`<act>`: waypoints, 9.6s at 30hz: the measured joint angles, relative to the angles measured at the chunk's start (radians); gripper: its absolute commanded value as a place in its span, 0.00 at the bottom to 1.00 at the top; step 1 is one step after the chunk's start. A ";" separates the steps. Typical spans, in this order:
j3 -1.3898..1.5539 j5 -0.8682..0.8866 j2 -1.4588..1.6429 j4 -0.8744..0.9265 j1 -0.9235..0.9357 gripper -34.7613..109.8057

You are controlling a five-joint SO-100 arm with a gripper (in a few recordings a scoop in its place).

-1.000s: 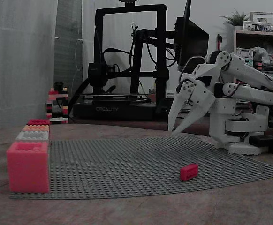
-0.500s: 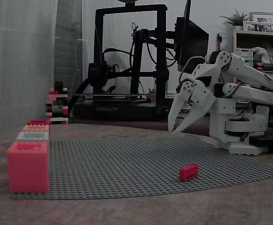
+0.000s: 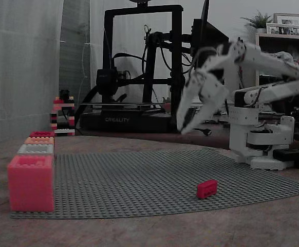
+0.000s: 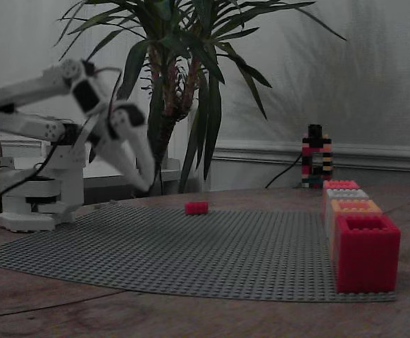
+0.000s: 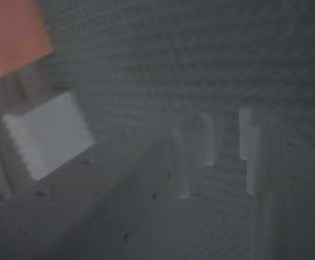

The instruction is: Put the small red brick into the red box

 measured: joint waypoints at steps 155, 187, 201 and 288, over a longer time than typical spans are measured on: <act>-1.035 -1.109 -1.562 0.078 -0.765 0.24; -1.307 -0.330 -1.528 -0.106 0.071 0.24; -1.328 -0.252 -1.603 -0.390 0.255 0.24; 0.325 -0.077 0.416 0.002 0.101 0.24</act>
